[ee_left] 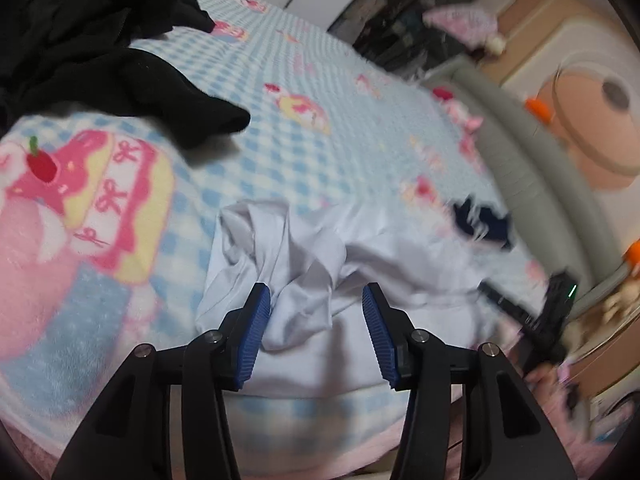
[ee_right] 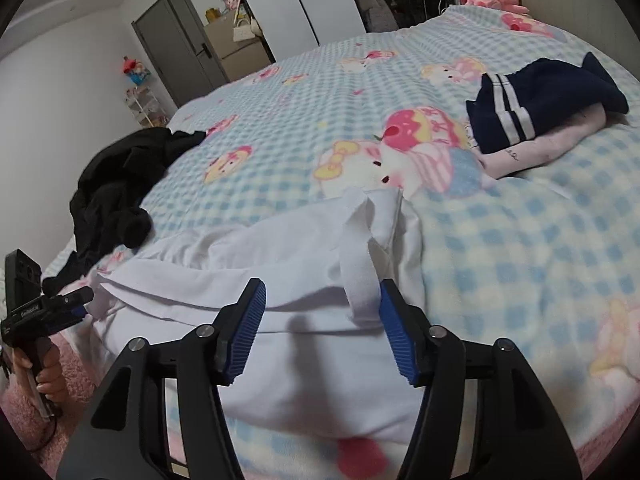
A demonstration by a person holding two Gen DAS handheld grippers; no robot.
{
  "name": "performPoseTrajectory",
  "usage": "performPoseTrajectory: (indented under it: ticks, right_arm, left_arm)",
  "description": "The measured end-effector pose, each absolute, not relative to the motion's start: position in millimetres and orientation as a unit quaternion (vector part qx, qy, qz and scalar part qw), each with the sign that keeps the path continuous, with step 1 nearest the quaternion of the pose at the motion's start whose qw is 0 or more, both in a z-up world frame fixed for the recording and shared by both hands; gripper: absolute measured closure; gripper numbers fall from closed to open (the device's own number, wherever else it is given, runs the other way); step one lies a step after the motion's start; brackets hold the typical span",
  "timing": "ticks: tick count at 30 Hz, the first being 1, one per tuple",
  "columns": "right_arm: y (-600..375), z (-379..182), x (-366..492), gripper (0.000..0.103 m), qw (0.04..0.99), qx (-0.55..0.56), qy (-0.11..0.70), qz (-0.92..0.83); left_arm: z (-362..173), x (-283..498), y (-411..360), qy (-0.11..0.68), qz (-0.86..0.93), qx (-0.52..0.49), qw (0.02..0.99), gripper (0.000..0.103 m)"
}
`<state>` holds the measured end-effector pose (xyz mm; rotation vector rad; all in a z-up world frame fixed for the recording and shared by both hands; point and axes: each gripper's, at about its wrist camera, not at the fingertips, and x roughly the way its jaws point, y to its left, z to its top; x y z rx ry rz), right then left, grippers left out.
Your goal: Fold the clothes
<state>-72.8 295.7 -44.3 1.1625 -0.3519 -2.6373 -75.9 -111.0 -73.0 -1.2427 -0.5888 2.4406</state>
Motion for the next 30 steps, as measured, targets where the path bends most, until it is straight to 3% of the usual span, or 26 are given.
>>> performPoseTrajectory:
  ticks: [1,3,6,9,13,17,21,22,23,25,26,28,30]
  right_arm:
    - [292.7,-47.7,-77.0,0.050,0.117,0.405,-0.113,-0.900]
    - [289.2,-48.6,-77.3,0.082,0.110,0.406,-0.098,-0.902]
    - [300.6,-35.7,-59.5,0.094,0.102,0.385,-0.110,-0.910]
    - [312.1,-22.8,-41.7,0.096,0.095,0.364,-0.122,-0.919]
    - [331.0,-11.3,-19.1,0.096,0.080,0.344,-0.146,-0.924]
    - [355.2,-36.1,-21.6,0.096,0.024,0.403,-0.181,-0.897]
    - [355.5,-42.6,-30.1,0.095,-0.014,0.427,-0.161,-0.890]
    - [353.9,-39.9,-30.1,0.095,-0.014,0.422,-0.156,-0.893]
    - [349.6,-31.9,-28.9,0.092,-0.009,0.406,-0.145,-0.902]
    - [336.1,-12.8,-30.7,0.070,0.008,0.375,-0.119,-0.919]
    - [329.9,-6.1,-33.4,0.053,0.017,0.367,-0.111,-0.924]
    - [310.9,3.7,-46.1,0.048,0.049,0.360,-0.098,-0.927]
    - [289.9,4.0,-64.6,0.048,0.074,0.368,-0.086,-0.923]
  left_arm:
    - [-72.9,-75.6,-104.9,-0.183,0.865,-0.439,0.162,0.065]
    - [-70.1,-74.3,-94.0,-0.129,0.879,-0.437,0.140,0.084]
    - [-58.5,-67.5,-91.1,-0.093,0.898,-0.415,0.114,0.090]
    - [-36.0,-59.5,-91.8,-0.064,0.915,-0.383,0.111,0.091]
    - [-15.4,-56.7,-89.6,0.015,0.920,-0.381,0.094,0.092]
    - [-32.9,-58.5,-94.8,0.060,0.898,-0.432,0.061,0.092]
    - [-53.8,-62.2,-117.6,0.010,0.871,-0.490,0.032,0.090]
    - [-48.8,-59.4,-123.2,-0.013,0.876,-0.481,0.036,0.084]
    - [-41.7,-57.1,-126.2,-0.037,0.883,-0.466,0.046,0.078]
    - [-25.8,-56.4,-125.8,-0.082,0.896,-0.429,0.075,0.051]
    - [-17.8,-56.1,-125.6,-0.105,0.901,-0.411,0.090,0.050]
    - [-10.7,-61.5,-111.5,-0.111,0.904,-0.396,0.113,0.050]
    - [-12.0,-70.5,-81.0,-0.064,0.909,-0.393,0.120,0.052]
